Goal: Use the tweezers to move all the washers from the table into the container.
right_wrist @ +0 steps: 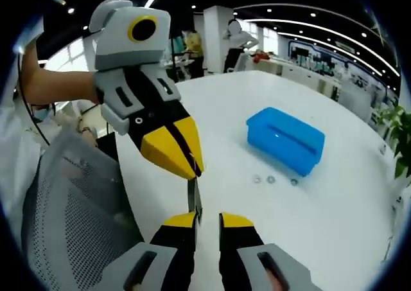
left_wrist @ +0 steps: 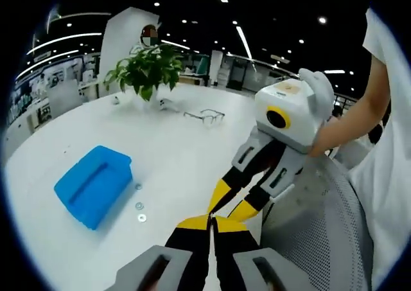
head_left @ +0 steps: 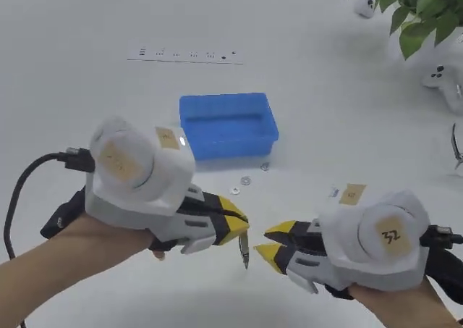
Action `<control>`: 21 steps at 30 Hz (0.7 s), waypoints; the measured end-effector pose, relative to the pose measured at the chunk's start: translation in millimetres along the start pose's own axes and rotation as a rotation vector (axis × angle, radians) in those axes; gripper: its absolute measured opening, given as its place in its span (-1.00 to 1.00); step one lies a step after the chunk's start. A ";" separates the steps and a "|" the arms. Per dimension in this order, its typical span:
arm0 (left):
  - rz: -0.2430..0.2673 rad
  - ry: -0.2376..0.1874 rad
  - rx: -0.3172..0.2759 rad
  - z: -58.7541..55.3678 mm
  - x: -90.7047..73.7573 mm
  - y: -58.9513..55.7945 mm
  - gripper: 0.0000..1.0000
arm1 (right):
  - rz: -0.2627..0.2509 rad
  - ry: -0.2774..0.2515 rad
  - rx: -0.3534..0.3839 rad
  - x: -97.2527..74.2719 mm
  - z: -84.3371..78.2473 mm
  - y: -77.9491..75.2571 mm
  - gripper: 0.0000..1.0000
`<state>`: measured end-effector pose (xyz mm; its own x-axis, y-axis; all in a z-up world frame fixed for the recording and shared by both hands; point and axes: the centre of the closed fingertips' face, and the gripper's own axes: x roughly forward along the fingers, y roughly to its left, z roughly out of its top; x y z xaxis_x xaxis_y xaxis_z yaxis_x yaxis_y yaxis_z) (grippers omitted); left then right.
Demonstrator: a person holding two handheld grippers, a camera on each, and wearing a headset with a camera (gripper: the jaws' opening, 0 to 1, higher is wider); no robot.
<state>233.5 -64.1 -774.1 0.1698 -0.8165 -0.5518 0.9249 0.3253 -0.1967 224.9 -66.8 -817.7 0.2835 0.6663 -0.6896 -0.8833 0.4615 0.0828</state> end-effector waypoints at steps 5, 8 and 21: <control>-0.014 0.010 0.103 2.5 3.1 -4.2 -1.00 | 0.078 0.020 -0.044 13.0 3.0 6.5 -0.69; -0.049 0.017 0.142 1.5 5.1 -9.3 -1.00 | 0.101 0.041 -0.077 19.5 2.1 6.2 -0.74; -0.049 0.065 0.183 -1.1 4.2 -11.7 -1.00 | 0.145 0.050 -0.158 27.6 2.6 13.7 -0.92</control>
<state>223.0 -70.8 -775.1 0.1063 -0.7946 -0.5978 0.9790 0.1889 -0.0771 221.6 -40.6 -833.8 0.1337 0.6873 -0.7139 -0.9621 0.2627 0.0727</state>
